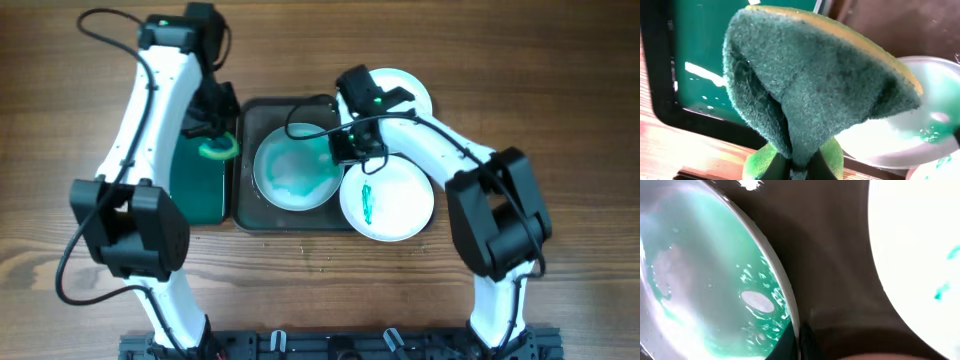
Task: Clean dirty plates on tray and stack at the side
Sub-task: 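Lift the left plate with the right gripper and carry it right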
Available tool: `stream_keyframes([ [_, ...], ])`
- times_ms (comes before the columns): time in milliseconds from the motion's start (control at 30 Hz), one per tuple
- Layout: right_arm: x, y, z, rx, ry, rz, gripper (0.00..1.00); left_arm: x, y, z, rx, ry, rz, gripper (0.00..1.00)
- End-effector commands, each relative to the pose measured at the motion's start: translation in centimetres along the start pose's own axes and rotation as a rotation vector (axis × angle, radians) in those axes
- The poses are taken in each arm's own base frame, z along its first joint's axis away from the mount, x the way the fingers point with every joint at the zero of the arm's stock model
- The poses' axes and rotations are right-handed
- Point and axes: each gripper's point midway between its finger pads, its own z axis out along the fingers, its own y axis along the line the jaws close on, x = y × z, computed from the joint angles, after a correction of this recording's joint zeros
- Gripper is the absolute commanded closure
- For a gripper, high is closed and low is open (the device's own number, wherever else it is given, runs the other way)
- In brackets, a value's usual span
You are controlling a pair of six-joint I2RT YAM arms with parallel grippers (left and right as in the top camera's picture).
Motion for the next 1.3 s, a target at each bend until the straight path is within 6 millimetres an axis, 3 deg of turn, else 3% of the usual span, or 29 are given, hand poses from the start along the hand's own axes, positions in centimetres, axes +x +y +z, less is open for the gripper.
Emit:
stream_keyframes([
  [0, -2.9, 0.9, -5.2, 0.228, -0.184, -0.106, 0.96, -1.0, 1.6, -1.4, 0.032, -0.036, -0.010, 0.96],
  [267, -3.4, 1.3, -10.5, 0.633, -0.360, -0.198, 0.96, -1.4, 2.6, -1.3, 0.032, -0.036, -0.040, 0.96],
  [400, -3.6, 1.5, -14.6, 0.818, -0.522, -0.175, 0.96, -1.6, 2.5, -1.3, 0.036, -0.045, -0.040, 0.96],
  [533, -3.5, 3.3, -18.5, 0.916, -0.658, -0.209, 0.96, -1.6, 2.5, -1.2, 0.036, -0.045, -0.040, 0.96],
  [767, -3.0, 4.5, -24.0, 1.075, -0.838, -0.208, 0.96, -1.6, 2.5, -1.2, 0.036, -0.044, -0.040, 0.96],
  [967, -3.0, 6.0, -25.0, 1.123, -0.856, -0.282, 0.96, -1.6, 2.4, -1.2, 0.036, -0.045, -0.040, 0.96],
  [1267, -2.8, 6.1, -26.5, 1.193, -0.908, -0.263, 0.96, -1.6, 2.4, -1.2, 0.039, -0.043, -0.040, 0.96],
])
